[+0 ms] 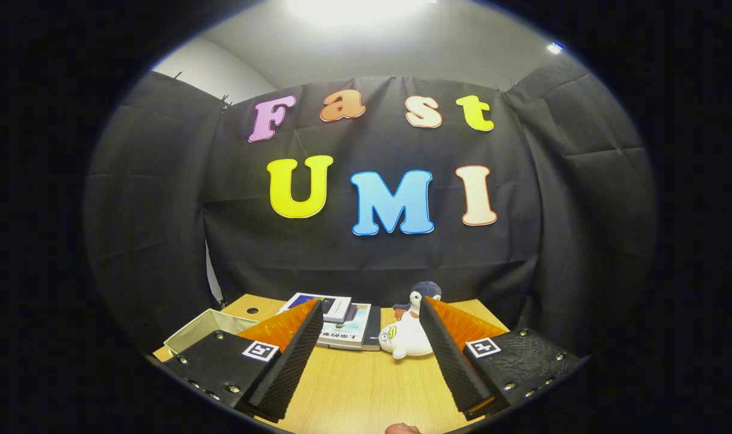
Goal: Open the storage box then place both shoes into the box .Put the left shoe in first, then the right shoe, with the right side of both shoes facing outward in a uniform manner.
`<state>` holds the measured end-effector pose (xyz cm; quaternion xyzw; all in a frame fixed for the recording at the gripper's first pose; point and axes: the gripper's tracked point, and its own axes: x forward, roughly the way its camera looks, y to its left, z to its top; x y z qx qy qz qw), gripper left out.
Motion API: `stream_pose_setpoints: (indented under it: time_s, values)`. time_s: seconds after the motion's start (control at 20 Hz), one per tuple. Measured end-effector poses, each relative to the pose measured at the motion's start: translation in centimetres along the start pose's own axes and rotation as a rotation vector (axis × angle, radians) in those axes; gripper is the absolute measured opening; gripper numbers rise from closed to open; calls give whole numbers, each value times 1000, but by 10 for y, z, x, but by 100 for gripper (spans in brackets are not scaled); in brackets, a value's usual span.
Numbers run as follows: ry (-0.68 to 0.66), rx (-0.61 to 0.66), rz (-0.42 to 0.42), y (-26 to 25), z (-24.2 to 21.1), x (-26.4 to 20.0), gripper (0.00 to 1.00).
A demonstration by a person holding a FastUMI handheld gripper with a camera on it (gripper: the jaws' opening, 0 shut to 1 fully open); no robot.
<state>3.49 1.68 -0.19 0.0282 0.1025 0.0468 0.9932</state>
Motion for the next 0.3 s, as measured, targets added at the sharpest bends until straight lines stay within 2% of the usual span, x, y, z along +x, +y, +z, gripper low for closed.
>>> stream_pose_setpoints:
  time_s: [0.3]
  values:
    - [-14, 0, -6, -4, 1, 5, 97]
